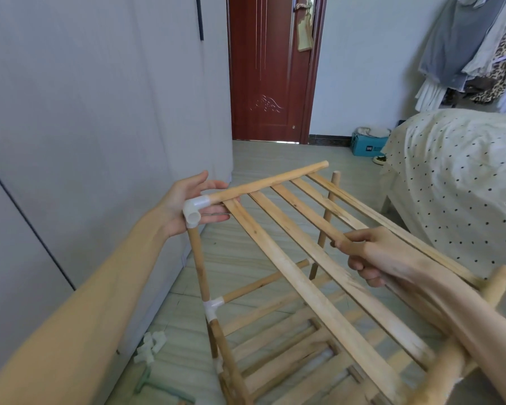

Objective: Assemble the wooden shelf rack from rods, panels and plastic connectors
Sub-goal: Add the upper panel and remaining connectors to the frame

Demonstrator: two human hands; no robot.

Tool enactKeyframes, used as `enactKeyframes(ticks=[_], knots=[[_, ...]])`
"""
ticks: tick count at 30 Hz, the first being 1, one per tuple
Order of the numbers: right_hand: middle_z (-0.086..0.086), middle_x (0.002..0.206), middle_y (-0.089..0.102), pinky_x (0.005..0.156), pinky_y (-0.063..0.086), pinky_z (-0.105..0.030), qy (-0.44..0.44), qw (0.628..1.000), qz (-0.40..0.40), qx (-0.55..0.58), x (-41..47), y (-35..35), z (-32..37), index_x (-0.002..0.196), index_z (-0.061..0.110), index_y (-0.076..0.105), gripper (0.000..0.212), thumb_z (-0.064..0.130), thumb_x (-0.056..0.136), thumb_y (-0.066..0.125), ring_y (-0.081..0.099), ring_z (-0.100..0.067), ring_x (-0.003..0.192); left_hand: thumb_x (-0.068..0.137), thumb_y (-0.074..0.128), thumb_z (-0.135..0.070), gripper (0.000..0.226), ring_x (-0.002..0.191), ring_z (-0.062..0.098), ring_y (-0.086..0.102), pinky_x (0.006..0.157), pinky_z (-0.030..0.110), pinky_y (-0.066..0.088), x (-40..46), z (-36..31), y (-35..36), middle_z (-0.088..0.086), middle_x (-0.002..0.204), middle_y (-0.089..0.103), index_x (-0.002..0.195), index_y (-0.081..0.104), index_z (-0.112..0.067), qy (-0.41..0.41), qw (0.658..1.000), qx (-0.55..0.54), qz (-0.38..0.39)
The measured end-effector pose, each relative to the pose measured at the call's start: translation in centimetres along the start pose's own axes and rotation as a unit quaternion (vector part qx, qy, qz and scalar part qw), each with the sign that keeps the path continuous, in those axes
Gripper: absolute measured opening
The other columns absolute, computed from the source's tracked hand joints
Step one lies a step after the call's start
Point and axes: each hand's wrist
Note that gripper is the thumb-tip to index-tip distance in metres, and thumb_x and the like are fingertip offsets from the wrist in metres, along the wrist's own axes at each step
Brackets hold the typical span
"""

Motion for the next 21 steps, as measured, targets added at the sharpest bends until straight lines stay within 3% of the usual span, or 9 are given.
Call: enactKeyframes(ticks=[5,12,16,19,21], knots=[[-0.001,0.049,0.040,0.034,0.028,-0.019,0.031,0.999,0.035,-0.028,-0.5,-0.8,0.8,0.098,0.000,0.062,0.020,0.016,0.097,0.050,0.029,-0.010,0.036,0.099,0.035,-0.043,0.040,0.094,0.040,0.067,0.068,0.041,0.059,-0.8,0.3,1.1,0.030,0.101,0.067,0.093,0.055,-0.010,0.011,0.998,-0.008,-0.068],[-0.002,0.053,0.046,0.039,0.033,-0.021,0.051,0.995,0.058,-0.065,0.3,-2.0,0.5,0.098,0.010,0.067,0.019,0.021,0.096,0.052,0.036,-0.011,0.039,0.101,0.032,-0.042,0.039,0.093,0.041,0.067,0.071,0.042,0.059,-1.7,0.9,2.2,0.032,0.103,0.065,0.091,0.052,-0.010,0.036,0.995,0.008,-0.092],[-0.002,0.058,0.049,0.043,0.036,-0.022,0.041,0.990,-0.005,-0.133,0.9,-2.2,0.3,0.099,0.017,0.067,0.019,0.026,0.093,0.052,0.039,-0.012,0.042,0.100,0.032,-0.040,0.044,0.092,0.037,0.068,0.067,0.036,0.059,-2.3,1.5,2.7,0.024,0.102,0.069,0.107,0.060,-0.006,0.046,0.996,0.029,-0.076],[0.000,0.058,0.045,0.043,0.033,-0.021,0.021,0.980,-0.073,-0.187,1.2,-2.0,0.6,0.099,0.021,0.066,0.023,0.038,0.091,0.053,0.037,-0.013,0.044,0.100,0.031,-0.040,0.048,0.088,0.033,0.070,0.064,0.034,0.059,-2.9,2.0,3.5,0.019,0.100,0.071,0.107,0.064,-0.006,0.051,0.996,0.029,-0.069],[0.002,0.062,0.050,0.051,0.037,-0.024,-0.005,0.966,-0.096,-0.242,1.1,-2.1,0.6,0.100,0.022,0.066,0.032,0.047,0.091,0.050,0.044,-0.014,0.053,0.100,0.031,-0.040,0.049,0.086,0.032,0.070,0.063,0.033,0.058,-3.3,2.3,4.3,0.017,0.100,0.071,0.108,0.064,-0.005,0.059,0.995,0.022,-0.072]])
Point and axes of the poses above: each hand's wrist, its own x-axis towards the middle knuckle, its own y-axis out of the palm, z = x × y
